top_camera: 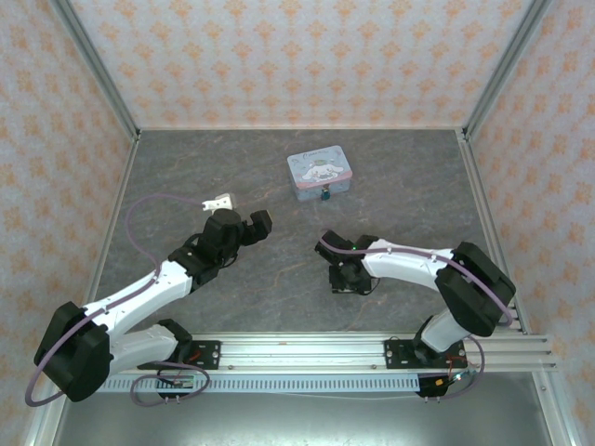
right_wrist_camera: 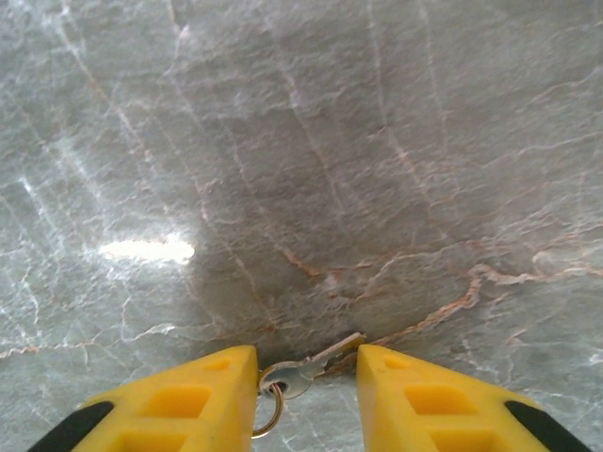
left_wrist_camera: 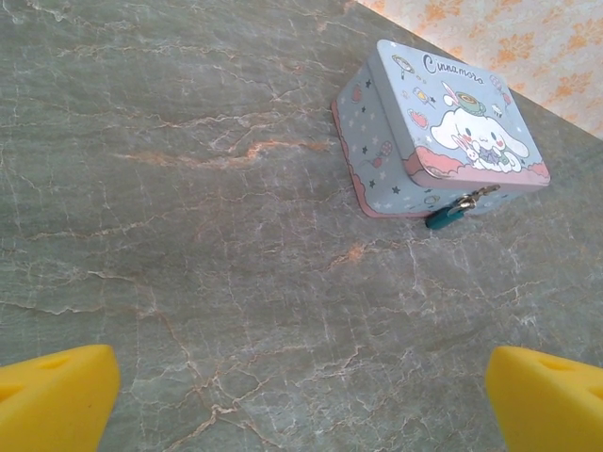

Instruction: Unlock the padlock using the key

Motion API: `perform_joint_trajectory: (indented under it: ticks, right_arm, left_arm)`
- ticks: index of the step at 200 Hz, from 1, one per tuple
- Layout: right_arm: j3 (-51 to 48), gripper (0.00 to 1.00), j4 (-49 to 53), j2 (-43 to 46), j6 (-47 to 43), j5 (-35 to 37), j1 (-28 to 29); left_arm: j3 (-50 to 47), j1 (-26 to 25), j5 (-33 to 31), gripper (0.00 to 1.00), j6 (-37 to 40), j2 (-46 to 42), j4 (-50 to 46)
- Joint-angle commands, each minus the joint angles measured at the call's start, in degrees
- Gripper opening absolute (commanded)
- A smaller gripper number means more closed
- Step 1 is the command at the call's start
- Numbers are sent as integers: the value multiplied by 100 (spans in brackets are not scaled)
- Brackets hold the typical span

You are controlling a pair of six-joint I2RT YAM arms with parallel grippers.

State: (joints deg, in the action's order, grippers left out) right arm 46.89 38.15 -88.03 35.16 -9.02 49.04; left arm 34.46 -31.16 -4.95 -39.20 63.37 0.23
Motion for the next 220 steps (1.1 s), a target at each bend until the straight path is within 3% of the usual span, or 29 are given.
perform_joint_trajectory:
  ticks: [1, 99, 179, 220]
  right_arm:
    - [-81, 29, 173, -35, 61, -10, 96]
    - [-199, 0, 366, 407, 30, 322, 106]
    - [-77, 0, 224, 1223, -701, 510, 91]
    - [-210, 0, -523, 1921, -1342, -731, -387]
  left_arm:
    - [175, -52, -190, 100, -35, -53, -162]
    - [191, -53, -253, 100, -26, -232, -298]
    - [330, -52, 41, 100, -44, -562, -399]
    - [513, -51, 773, 99, -62, -701, -205]
